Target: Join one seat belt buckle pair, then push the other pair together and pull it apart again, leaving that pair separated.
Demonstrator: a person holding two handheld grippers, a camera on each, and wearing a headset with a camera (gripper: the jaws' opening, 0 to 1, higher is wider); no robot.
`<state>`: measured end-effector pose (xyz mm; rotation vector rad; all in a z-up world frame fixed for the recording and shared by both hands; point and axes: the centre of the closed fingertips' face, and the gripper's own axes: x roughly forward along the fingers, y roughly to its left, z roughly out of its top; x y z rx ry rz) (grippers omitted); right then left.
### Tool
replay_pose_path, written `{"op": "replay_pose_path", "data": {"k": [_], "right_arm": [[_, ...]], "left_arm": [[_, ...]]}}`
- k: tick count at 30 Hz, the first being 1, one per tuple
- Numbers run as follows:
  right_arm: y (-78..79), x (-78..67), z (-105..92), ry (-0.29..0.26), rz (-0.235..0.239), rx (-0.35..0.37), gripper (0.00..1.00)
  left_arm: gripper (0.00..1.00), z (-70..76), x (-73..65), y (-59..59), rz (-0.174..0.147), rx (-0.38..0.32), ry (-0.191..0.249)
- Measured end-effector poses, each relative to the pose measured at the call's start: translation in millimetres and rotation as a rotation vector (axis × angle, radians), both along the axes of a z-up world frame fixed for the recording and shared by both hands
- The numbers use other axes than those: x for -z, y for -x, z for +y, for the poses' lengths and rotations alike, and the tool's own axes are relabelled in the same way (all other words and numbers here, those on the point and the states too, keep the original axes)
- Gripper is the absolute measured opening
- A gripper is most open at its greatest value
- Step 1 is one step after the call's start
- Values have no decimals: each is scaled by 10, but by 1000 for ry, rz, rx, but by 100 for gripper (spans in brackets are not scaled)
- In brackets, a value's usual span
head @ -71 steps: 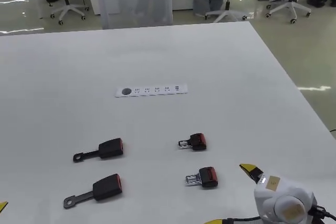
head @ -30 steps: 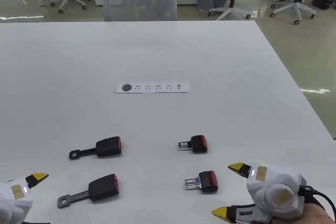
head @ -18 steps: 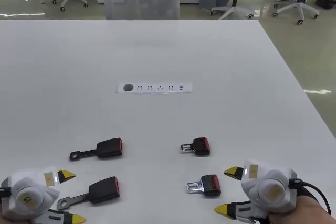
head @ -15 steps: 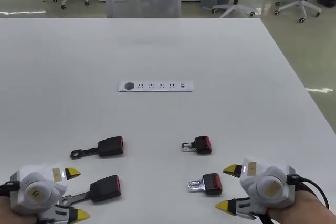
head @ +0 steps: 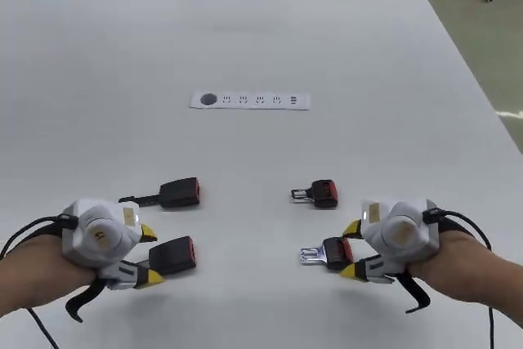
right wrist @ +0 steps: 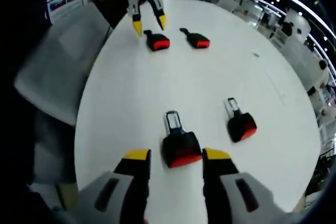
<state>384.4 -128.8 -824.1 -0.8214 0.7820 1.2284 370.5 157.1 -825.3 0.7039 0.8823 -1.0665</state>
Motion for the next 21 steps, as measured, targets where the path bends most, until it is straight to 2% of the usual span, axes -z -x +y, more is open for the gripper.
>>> {"op": "replay_pose_path", "data": {"k": [1, 5, 7, 9, 10, 12, 13, 16, 17, 21], "right_arm": [[-11, -4, 5, -2, 2, -2, 40], [-83, 27, 12, 4, -4, -9, 40], [-82, 73, 25, 10, 11, -20, 40], [-27, 135, 26, 18, 57, -33, 36], [-28, 154, 18, 17, 66, -16, 35], [-31, 188, 13, 27, 77, -33, 33], [-32, 203, 4, 33, 78, -37, 33], [-31, 228, -4, 43, 88, -33, 32], [-33, 227, -1, 47, 91, -32, 32], [-29, 241, -7, 62, 88, -35, 31]], "left_arm": [[42, 17, 14, -7, -2, 9, -19], [41, 11, 65, 23, 22, 37, -36], [39, 8, 92, 41, 32, 54, -51], [37, 12, 106, 4, 23, 63, -68], [34, 12, 102, -16, 21, 61, -72], [31, 12, 95, -41, 13, 73, -84], [31, 11, 101, -26, 28, 91, -95], [30, 12, 131, -24, 21, 151, -134], [30, 15, 144, -25, 21, 151, -144], [30, 26, 173, -22, 4, 257, -210]]}}
